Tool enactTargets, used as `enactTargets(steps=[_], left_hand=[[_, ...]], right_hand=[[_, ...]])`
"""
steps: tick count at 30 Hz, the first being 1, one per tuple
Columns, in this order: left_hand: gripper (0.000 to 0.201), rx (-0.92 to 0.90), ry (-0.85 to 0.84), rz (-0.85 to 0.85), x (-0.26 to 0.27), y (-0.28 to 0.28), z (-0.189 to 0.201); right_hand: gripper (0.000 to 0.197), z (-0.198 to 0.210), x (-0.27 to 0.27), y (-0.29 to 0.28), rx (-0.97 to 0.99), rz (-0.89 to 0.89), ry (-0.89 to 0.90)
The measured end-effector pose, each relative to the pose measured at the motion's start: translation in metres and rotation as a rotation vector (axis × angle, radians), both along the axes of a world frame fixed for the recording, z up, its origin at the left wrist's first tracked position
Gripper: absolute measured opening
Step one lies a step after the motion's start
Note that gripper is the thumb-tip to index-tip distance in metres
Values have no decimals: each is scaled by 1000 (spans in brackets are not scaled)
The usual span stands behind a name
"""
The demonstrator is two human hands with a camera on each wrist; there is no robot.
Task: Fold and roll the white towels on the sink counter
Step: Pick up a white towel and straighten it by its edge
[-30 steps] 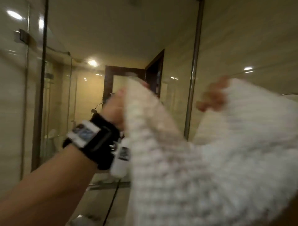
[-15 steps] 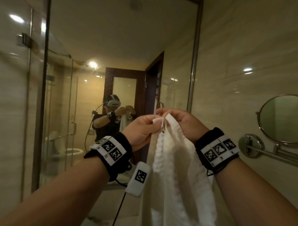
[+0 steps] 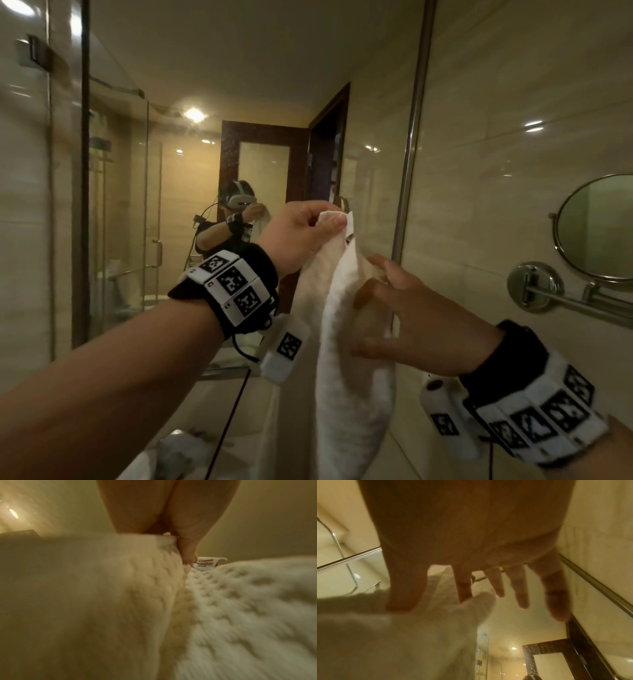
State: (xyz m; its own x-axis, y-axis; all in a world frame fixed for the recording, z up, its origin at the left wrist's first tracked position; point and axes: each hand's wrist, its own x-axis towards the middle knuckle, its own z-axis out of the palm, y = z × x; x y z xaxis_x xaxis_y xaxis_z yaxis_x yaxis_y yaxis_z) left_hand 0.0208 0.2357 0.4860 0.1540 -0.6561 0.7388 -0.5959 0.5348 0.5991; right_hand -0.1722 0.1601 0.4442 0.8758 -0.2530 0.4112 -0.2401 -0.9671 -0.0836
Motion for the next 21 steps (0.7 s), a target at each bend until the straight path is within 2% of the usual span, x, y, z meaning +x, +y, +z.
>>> enactTargets(steps=[1, 3, 5, 9, 12, 14, 16, 19, 21], left_hand=[[16, 9, -16, 4, -1, 1, 1], [17, 24, -31, 17, -1, 1, 1], [18, 33, -64, 62, 3, 2, 0], [16, 55, -171, 188, 17, 6, -7], [13, 73, -233, 289, 29, 10, -17], [15, 57, -194, 293, 37, 12, -22], [15, 61, -136, 305, 48, 14, -28], [17, 61, -40, 382, 66, 18, -38], [19, 64, 21, 414, 74, 21, -44]], right_hand=[[65, 1, 1, 0, -44, -53, 73], [44, 2, 1, -3, -63, -90, 260], [27, 3, -3, -1, -2, -140, 432], [30, 8, -12, -10, -1, -247, 646], [26, 9, -15, -16, 22, -138, 587], [10, 9, -14, -19, -46, -77, 492], [15, 13, -18, -24, -69, 31, 331], [4, 19, -31, -29, 212, 188, 44], [10, 17, -37, -37, 362, 203, 2]])
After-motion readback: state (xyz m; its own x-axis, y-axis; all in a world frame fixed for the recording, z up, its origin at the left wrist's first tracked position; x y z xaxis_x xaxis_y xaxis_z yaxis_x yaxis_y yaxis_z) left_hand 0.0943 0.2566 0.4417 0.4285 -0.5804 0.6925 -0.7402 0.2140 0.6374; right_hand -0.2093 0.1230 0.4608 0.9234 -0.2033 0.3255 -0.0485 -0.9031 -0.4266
